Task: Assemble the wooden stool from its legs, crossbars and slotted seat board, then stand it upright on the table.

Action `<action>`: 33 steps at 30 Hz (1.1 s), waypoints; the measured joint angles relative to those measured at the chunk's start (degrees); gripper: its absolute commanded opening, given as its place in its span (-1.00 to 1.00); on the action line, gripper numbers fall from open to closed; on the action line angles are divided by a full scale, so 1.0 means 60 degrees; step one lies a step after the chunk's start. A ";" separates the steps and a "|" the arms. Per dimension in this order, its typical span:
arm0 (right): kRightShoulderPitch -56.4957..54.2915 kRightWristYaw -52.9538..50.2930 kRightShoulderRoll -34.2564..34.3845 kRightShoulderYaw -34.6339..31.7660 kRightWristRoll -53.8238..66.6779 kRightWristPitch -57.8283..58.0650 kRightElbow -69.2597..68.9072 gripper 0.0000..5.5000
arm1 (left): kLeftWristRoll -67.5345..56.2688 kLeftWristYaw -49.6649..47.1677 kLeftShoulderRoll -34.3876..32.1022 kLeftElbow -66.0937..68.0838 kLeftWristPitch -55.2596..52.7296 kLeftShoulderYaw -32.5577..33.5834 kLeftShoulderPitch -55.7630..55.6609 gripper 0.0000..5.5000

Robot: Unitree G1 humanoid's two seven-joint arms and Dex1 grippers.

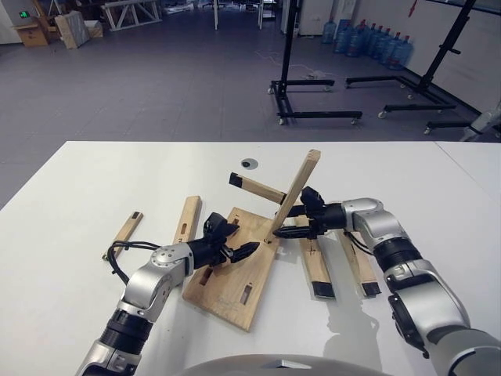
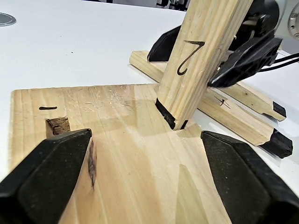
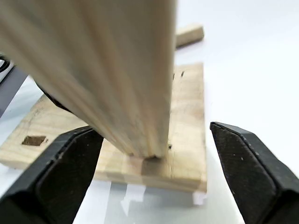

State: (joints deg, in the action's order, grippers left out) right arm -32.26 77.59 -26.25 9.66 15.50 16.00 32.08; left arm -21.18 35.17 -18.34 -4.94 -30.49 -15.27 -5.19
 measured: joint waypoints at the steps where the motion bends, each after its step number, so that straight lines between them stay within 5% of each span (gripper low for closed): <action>1: 0.0116 -0.0093 -0.0019 -0.0127 0.0086 0.0057 -0.0377 0.48 | 0.0001 -0.0032 0.0017 -0.0007 0.0002 0.0000 0.0012 0.56; 14: 0.2206 -0.2060 -0.1376 -0.2672 0.0979 -0.0003 -0.3987 0.48 | -0.0002 -0.0366 0.0295 -0.0126 0.0075 0.0237 0.0309 0.56; 22: 0.0042 -0.4735 -0.0819 -0.4562 0.2715 0.0619 -0.4265 0.48 | 0.0005 -0.0367 0.0426 0.0171 0.0257 0.0275 0.0172 0.56; 29: -0.2775 -0.6751 -0.0287 -0.4446 0.3621 0.2161 -0.4768 0.48 | 0.0042 -0.0365 0.0555 0.0467 0.0483 0.0251 0.0036 0.56; 33: -0.2610 -0.7037 0.0275 -0.3290 0.3567 0.3157 -0.4767 0.48 | 0.0183 -0.0406 0.0677 0.0519 0.0615 0.0238 0.0062 0.56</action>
State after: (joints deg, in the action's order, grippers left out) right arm -47.92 35.37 -24.61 -10.08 36.91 34.94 3.47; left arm -20.08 32.73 -14.28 -1.82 -26.80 -13.84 -4.82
